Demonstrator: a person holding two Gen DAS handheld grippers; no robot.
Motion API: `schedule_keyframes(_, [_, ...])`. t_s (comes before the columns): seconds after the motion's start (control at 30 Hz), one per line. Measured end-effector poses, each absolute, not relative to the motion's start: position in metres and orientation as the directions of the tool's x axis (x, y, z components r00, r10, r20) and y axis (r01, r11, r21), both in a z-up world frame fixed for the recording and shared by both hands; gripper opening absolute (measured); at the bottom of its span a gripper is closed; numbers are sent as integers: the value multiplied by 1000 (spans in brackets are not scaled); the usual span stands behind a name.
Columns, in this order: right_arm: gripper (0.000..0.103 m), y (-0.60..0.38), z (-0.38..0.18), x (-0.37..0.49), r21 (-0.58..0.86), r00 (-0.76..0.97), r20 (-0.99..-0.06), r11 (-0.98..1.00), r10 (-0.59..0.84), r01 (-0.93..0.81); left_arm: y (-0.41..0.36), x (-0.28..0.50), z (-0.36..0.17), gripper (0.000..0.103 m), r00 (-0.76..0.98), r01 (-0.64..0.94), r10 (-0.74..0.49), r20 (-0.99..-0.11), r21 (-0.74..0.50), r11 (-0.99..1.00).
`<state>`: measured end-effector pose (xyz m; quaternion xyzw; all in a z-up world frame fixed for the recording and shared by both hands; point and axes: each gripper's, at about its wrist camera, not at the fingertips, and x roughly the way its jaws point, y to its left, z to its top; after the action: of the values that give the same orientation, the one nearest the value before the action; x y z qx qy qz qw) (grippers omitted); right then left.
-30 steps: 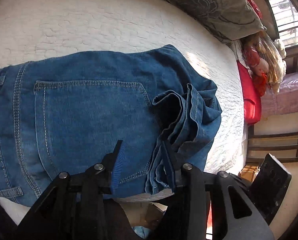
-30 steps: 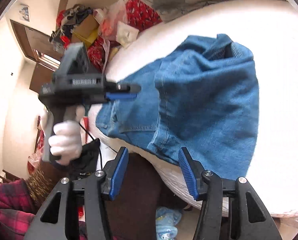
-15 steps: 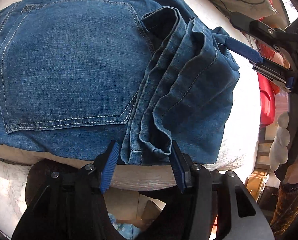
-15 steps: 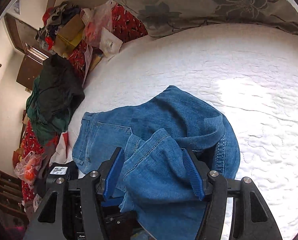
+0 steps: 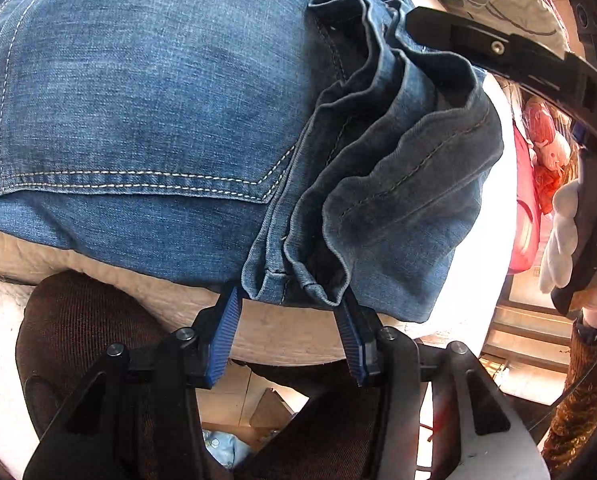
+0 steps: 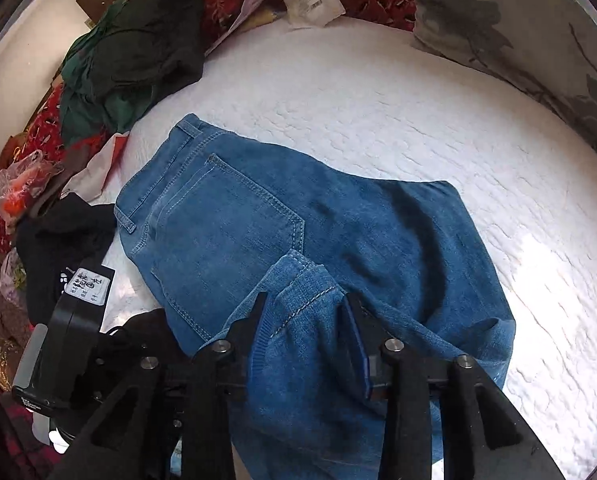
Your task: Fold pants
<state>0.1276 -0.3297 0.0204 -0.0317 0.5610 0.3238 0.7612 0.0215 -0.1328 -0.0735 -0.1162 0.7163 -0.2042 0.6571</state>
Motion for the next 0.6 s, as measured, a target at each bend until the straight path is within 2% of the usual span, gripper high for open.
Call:
schedule_keyframes(0.03, [50, -332, 20, 130, 301, 159, -881, 788, 445, -537, -137, 24, -74, 45, -115, 101, -436, -893, -447, 889])
schedule_keyframes(0.3, [50, -316, -14, 133, 130, 85, -962, 705, 261, -697, -155, 23, -77, 45, -121, 103, -431, -894, -443, 891])
schedule_keyframes(0.37, [36, -306, -18, 129, 75, 109, -969, 682, 223, -727, -146, 24, -76, 45, -121, 107, -425, -897, -437, 893])
schedule_keyframes(0.4, [17, -301, -16, 126, 67, 113, -968, 665, 223, -743, -147, 25, -76, 45, -120, 103, -422, -898, -435, 895])
schedule_keyframes(0.43, [12, -297, -12, 123, 62, 116, -967, 654, 226, -754, -147, 25, -74, 45, -116, 92, -420, -900, -430, 898])
schedule_keyframes(0.5, [12, -294, 4, 124, 20, 170, -958, 649, 229, -761, -147, 28, -65, 42, -92, 70, -433, -896, -440, 895])
schedule_keyframes(0.6, [12, -299, 27, 149, 98, 204, -922, 709, 328, -699, -146, 38, -54, 42, -20, 77, -406, -914, -407, 910])
